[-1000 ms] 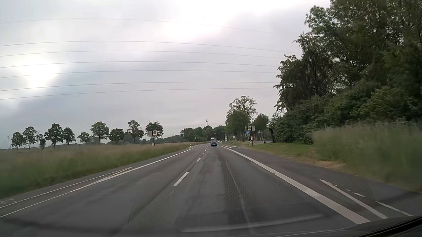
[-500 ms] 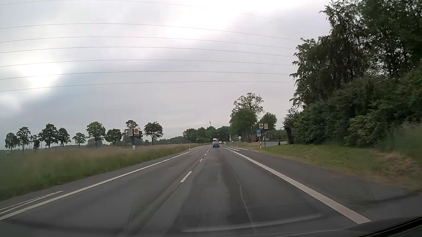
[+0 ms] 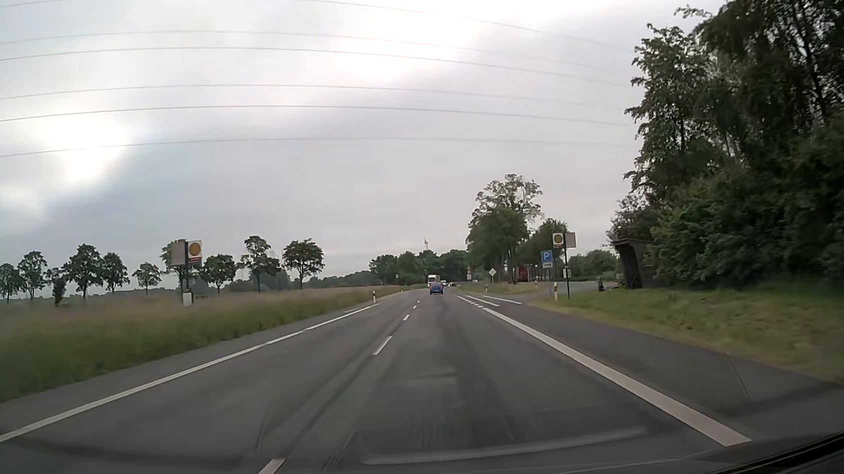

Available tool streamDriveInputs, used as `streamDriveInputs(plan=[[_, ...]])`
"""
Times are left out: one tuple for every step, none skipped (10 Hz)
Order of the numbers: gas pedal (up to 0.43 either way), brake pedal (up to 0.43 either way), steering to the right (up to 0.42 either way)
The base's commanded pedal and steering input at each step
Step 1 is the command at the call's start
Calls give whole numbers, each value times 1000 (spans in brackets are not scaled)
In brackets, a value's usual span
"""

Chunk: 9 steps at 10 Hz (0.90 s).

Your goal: Follow the waypoints while adhering to traffic rules and regulations

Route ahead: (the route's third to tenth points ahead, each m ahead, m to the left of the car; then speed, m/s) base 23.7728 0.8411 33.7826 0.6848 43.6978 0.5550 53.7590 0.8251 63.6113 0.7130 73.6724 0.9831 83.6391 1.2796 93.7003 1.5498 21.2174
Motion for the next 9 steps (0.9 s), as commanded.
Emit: streamDriveInputs(plan=[[189, 0, -3], [189, 0, 0], [189, 0, 0], [189, 0, 1], [189, 0, 1], [189, 0, 0], [189, 0, 0], [189, 0, 0], [189, 0, 0]])
